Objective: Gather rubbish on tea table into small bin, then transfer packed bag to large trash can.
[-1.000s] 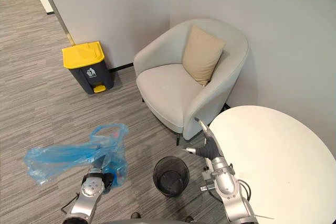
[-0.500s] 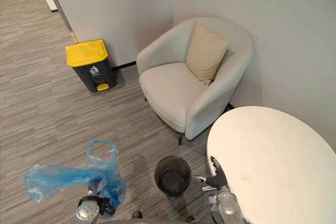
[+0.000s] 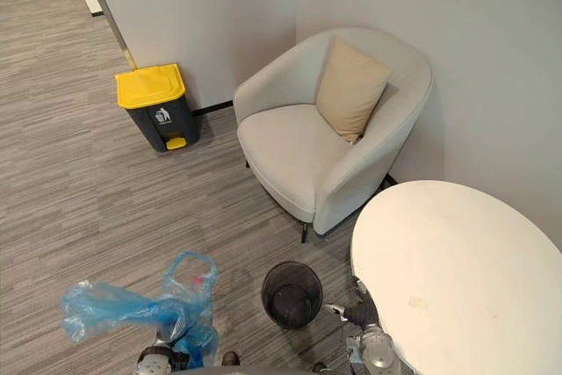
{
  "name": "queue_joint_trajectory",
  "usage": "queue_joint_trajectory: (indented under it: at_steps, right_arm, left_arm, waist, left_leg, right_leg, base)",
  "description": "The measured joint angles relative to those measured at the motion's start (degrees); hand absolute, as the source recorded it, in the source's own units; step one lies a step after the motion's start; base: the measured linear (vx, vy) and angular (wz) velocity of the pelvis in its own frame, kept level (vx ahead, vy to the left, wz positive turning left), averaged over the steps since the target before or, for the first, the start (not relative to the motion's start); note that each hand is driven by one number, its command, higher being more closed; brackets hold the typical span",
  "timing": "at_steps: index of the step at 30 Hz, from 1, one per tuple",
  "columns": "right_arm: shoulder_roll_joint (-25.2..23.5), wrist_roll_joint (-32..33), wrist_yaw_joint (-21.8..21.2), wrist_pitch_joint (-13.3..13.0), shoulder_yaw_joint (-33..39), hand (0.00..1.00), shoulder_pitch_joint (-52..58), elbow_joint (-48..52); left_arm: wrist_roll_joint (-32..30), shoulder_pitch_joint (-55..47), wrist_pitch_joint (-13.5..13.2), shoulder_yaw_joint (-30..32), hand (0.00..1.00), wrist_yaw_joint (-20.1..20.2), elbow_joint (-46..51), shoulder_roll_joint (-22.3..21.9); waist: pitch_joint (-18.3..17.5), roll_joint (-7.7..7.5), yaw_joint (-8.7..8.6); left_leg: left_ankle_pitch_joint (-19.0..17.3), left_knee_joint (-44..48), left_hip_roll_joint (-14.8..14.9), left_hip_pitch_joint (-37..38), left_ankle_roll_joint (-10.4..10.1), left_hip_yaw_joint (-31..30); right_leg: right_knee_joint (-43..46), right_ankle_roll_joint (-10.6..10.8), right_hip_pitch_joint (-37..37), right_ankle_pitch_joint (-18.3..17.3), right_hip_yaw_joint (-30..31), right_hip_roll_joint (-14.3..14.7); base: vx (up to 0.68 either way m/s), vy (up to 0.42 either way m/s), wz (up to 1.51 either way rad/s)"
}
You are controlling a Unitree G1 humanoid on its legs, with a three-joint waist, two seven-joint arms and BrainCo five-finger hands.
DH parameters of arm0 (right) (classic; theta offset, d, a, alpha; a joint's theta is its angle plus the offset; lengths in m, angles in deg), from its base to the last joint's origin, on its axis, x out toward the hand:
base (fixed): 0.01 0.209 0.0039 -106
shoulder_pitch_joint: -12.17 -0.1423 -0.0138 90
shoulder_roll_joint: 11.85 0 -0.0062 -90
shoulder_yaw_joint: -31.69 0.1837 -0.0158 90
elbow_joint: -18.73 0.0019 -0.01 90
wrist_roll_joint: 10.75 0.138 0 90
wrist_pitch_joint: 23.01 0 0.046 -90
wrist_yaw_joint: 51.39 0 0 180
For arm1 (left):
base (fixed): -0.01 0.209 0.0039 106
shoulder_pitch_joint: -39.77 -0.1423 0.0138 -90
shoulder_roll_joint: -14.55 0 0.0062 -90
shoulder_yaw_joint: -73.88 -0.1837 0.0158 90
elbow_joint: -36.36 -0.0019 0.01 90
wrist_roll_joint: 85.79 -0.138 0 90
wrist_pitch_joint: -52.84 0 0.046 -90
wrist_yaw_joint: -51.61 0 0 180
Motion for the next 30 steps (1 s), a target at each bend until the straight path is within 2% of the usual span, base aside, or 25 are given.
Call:
queue_joint_trajectory:
  at_steps: [7,10,13,14,15,16,17,18,19,20,21,23,24,26,28,30]
  right_arm:
    - [0.64,-0.12,0.07,1.03,-2.42,0.00,-2.26,-0.48]
    - [0.44,-0.23,0.13,1.11,-3.73,0.00,-3.71,-0.70]
    - [0.44,-0.23,0.14,1.11,-5.02,0.00,-4.54,-1.51]
    - [0.70,-0.21,0.14,1.16,-5.01,0.00,-4.78,-1.83]
    - [0.79,-0.20,0.12,1.20,-5.13,0.00,-4.97,-1.82]
    - [0.69,-0.16,0.14,1.23,-5.22,0.00,-4.54,-2.26]
    - [0.55,-0.14,0.06,1.41,-5.23,0.00,-4.41,-3.01]
    - [0.53,-0.13,0.05,1.41,-5.28,0.00,-4.47,-3.24]
    - [0.81,-0.09,0.10,1.40,-5.26,0.00,-5.20,-3.32]
    - [1.47,-0.08,0.16,1.40,-5.27,0.00,-5.86,-3.29]
    - [1.73,0.01,0.29,1.39,-5.69,0.00,-6.60,-3.25]
    - [3.29,0.43,1.06,1.41,-5.88,0.00,-8.19,-3.24]
    - [3.34,0.87,1.28,1.40,-6.18,0.00,-7.87,-3.24]
    - [3.28,1.05,1.56,1.65,-6.02,0.00,-7.78,-3.27]
    - [2.37,1.04,2.24,1.96,-4.42,0.00,-7.60,-3.31]
    - [2.53,1.07,2.65,2.20,-2.68,0.00,-7.05,-3.32]
  left_arm:
    - [0.59,0.43,-0.30,-0.87,1.00,-0.01,-1.06,-0.06]
    - [1.10,1.48,-0.39,-1.82,1.00,0.00,-1.08,0.01]
    - [2.08,3.32,-0.38,-2.01,1.00,0.02,-1.03,0.53]
    - [2.09,4.02,-0.39,-1.95,1.00,0.02,-0.89,0.70]
    - [2.13,4.21,-0.41,-1.85,1.00,-0.02,-0.64,0.86]
    - [2.15,4.47,-0.45,-1.84,1.00,-0.02,-0.34,1.15]
    - [2.22,4.05,-0.45,-1.81,1.00,-0.02,0.13,1.71]
    - [2.46,3.95,-0.45,-1.43,1.00,-0.06,0.55,1.90]
    - [2.64,3.72,-0.42,-0.64,1.00,-0.12,1.15,2.39]
    - [2.66,3.70,-0.35,-0.11,1.00,-0.12,1.28,1.83]
    - [2.66,3.52,-0.36,-0.14,1.00,-0.10,1.68,1.08]
    - [2.65,3.71,-0.35,-0.33,1.00,-0.08,1.99,-0.39]
    - [2.72,3.74,-0.34,-0.56,1.00,-0.12,2.00,-0.63]
    - [3.66,4.11,-0.32,-1.41,1.00,-0.13,2.01,-0.57]
    - [4.33,4.90,-0.29,-1.83,1.00,-0.12,2.00,-0.68]
    - [4.32,5.03,-0.33,-1.93,1.00,-0.12,2.03,-0.64]
  waist:
    - [0.66,0.04,0.04]
    - [1.94,-1.14,0.08]
    - [2.87,-3.15,0.03]
    - [3.22,-2.68,0.17]
    - [3.64,-2.25,0.05]
    - [4.23,-2.15,-0.55]
    - [4.17,-3.05,-0.09]
    - [4.06,-3.75,0.08]
    - [3.95,-5.07,0.53]
    - [4.07,-4.11,0.67]
    - [4.09,-2.57,1.78]
    - [5.90,0.79,3.14]
    - [6.33,1.80,3.19]
    - [6.85,2.29,3.14]
    - [7.47,1.82,3.01]
    - [8.00,0.62,2.68]
  left_leg:
    - [-0.03,0.04,-0.47,0.41,0.14,2.43]
    - [-0.09,1.16,-1.59,0.03,0.29,3.00]
    - [-1.87,8.33,-3.05,-5.30,2.67,1.68]
    - [-2.60,10.28,-2.28,-7.88,3.39,0.61]
    - [-3.08,10.88,-1.89,-8.68,3.50,0.42]
    - [-3.01,12.52,-2.61,-10.31,3.43,-1.58]
    - [-2.98,14.13,-3.36,-11.17,3.39,-2.84]
    - [-2.95,15.06,-3.66,-12.10,3.35,-3.31]
    - [-2.50,17.11,-4.13,-14.91,2.67,-4.59]
    - [-1.79,17.32,-3.57,-16.29,1.74,-5.57]
    - [-1.02,16.50,-2.50,-17.90,1.07,-6.00]
    - [-0.12,13.55,0.29,-19.17,0.39,-8.05]
    - [-0.24,10.81,0.72,-19.23,0.15,-9.48]
    - [-2.85,7.95,1.65,-19.50,-3.11,-7.97]
    - [-2.91,14.14,1.38,-21.30,-2.22,-2.60]
    - [-4.55,23.88,1.00,-21.21,0.11,2.60]
  right_leg:
    - [4.09,0.29,-2.87,-0.51,2.52,-0.83]
    - [10.43,0.62,-6.08,-2.79,3.65,-2.63]
    - [17.42,1.13,-10.39,-5.09,3.78,-5.61]
    - [17.78,1.52,-10.98,-4.96,3.63,-5.60]
    - [20.40,2.27,-11.68,-5.91,4.10,-5.39]
    - [31.58,3.76,-13.68,-10.42,7.18,-5.72]
    - [38.23,5.28,-13.43,-13.22,9.07,-5.56]
    - [39.69,5.44,-13.08,-14.45,9.75,-5.41]
    - [36.92,4.58,-12.32,-16.44,10.52,-4.75]
    - [32.63,3.14,-11.59,-17.41,10.35,-3.17]
    - [27.90,-0.54,-10.77,-17.75,10.35,-1.09]
    - [23.70,-1.26,-11.01,-14.27,8.32,2.37]
    - [21.86,-2.22,-10.84,-12.59,6.86,3.55]
    - [18.24,-4.25,-10.40,-9.16,3.59,3.06]
    - [16.29,-5.58,-10.08,-7.17,0.38,1.05]
    - [14.86,-5.33,-9.45,-5.95,-2.59,-1.25]
  base:
    - [-0.02,0.027,-0.19]
    - [-0.08,0.044,-0.08]
    - [-0.13,0.034,0.24]
    - [-0.18,0.023,0.38]
    - [-0.16,-0.021,0.63]
    - [-0.10,-0.078,0.82]
    - [-0.10,-0.117,0.80]
    - [-0.16,-0.192,0.60]
    - [-0.22,-0.209,0.49]
    - [-0.25,-0.183,0.37]
    - [-0.24,-0.130,0.15]
    - [-0.32,-0.112,0.21]
    - [-0.26,-0.115,0.47]
    - [-0.20,-0.056,0.74]
    - [-0.19,0.000,0.90]
    - [-0.17,0.031,0.98]
